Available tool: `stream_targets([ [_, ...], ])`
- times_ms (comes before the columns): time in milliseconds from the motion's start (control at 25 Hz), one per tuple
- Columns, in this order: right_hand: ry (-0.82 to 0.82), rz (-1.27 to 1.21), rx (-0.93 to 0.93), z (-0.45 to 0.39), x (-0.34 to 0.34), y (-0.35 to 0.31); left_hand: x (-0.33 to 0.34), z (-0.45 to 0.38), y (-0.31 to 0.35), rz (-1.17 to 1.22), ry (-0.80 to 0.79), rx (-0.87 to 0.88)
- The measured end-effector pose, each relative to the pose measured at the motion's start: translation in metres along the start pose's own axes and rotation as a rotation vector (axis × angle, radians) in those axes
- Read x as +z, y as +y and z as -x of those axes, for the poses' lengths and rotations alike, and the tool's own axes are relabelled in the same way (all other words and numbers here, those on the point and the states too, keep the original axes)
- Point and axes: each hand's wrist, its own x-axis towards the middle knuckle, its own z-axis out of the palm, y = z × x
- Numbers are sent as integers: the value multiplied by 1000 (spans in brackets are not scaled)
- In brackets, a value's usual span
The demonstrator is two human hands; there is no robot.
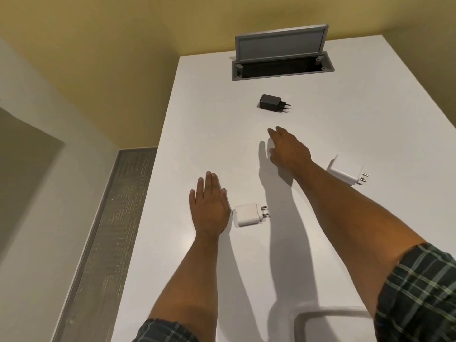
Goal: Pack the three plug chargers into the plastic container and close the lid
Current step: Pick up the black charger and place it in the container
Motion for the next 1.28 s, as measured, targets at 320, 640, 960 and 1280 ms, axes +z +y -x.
stream_targets([
  [320,8,61,28,-64,-5,-5,11,-19,2,1,101,-20],
  [640,74,124,26,-120,-4,-3,16,-30,2,7,112,-17],
  [960,-168,199,12,-171,-17,-5,15,-49,2,-7,105,5],
  [1280,-124,227,82,-149,-8,-5,15,-49,2,-6,86,-7],
])
